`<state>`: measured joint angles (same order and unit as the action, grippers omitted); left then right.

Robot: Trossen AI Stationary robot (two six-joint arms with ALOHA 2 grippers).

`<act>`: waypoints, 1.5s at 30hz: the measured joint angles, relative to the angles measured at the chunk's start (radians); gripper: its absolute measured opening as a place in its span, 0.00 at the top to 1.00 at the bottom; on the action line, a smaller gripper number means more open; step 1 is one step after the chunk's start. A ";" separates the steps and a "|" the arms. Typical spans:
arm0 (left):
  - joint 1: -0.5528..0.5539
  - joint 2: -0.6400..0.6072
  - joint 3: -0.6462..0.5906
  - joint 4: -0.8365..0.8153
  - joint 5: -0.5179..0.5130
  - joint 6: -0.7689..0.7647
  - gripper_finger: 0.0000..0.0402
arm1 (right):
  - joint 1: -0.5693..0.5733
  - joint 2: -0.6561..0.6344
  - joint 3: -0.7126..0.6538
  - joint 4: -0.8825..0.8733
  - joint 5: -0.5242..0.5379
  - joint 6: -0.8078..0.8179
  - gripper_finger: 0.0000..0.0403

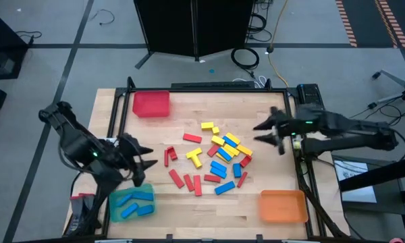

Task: Sort blocks
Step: Put the blue block into the green bin

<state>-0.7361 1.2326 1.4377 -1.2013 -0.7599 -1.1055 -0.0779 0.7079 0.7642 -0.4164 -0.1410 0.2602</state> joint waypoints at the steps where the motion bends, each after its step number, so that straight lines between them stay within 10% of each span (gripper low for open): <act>1: 0.000 -0.019 0.000 -0.001 -0.001 0.017 0.46 | 0.012 0.075 0.045 -0.064 -0.014 -0.023 0.51; 7: -0.001 -0.102 0.000 -0.073 0.000 0.022 0.46 | 0.111 0.469 0.231 -0.240 -0.023 -0.134 0.51; 18: -0.006 -0.119 0.000 -0.240 -0.001 0.023 0.46 | 0.144 0.863 0.304 -0.373 -0.178 0.539 0.51; 45: -0.006 -0.119 0.000 -0.353 -0.001 0.120 0.46 | 0.267 1.020 0.301 -0.313 -0.010 0.959 0.34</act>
<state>-0.7418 1.1137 1.4372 -1.5539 -0.7605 -0.9855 0.1892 1.7280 1.0655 -0.7291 -0.1510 1.2191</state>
